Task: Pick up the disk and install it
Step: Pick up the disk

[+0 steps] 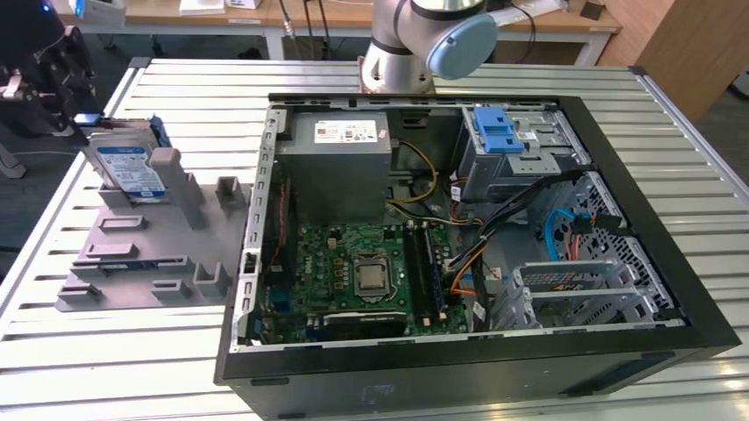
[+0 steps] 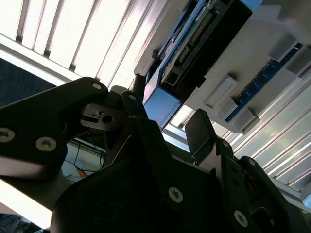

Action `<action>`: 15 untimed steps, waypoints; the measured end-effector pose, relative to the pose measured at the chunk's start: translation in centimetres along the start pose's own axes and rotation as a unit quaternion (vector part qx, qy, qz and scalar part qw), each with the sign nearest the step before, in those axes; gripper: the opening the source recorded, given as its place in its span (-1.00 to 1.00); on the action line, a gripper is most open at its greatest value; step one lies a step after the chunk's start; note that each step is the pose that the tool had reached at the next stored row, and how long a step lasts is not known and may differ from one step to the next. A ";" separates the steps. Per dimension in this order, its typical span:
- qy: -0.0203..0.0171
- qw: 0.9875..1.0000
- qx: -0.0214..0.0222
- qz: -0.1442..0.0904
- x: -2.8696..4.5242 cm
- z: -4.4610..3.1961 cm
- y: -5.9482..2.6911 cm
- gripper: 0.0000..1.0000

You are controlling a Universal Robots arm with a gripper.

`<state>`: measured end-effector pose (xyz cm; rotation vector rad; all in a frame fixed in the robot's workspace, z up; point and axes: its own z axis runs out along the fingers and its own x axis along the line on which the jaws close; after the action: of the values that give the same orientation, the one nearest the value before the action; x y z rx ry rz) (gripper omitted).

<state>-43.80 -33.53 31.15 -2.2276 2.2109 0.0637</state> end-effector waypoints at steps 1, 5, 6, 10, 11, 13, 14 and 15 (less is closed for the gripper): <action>0.000 1.000 -0.001 0.000 0.01 0.18 -0.01 0.21; 0.000 1.000 -0.003 0.000 0.02 0.89 -0.03 0.21; 0.000 1.000 -0.004 0.000 0.03 1.07 -0.03 0.21; 0.000 1.000 -0.005 0.000 0.05 1.76 -0.05 0.21; 0.000 1.000 -0.005 0.000 0.05 1.87 -0.05 0.21; 0.000 1.000 -0.005 0.000 -0.01 2.02 -0.06 0.21; 0.000 1.000 -0.005 0.000 -0.11 2.06 -0.07 0.21; 0.000 1.000 -0.005 0.000 -0.21 2.11 -0.06 0.18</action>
<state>-43.80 -33.26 29.05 -2.2323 2.2158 0.0765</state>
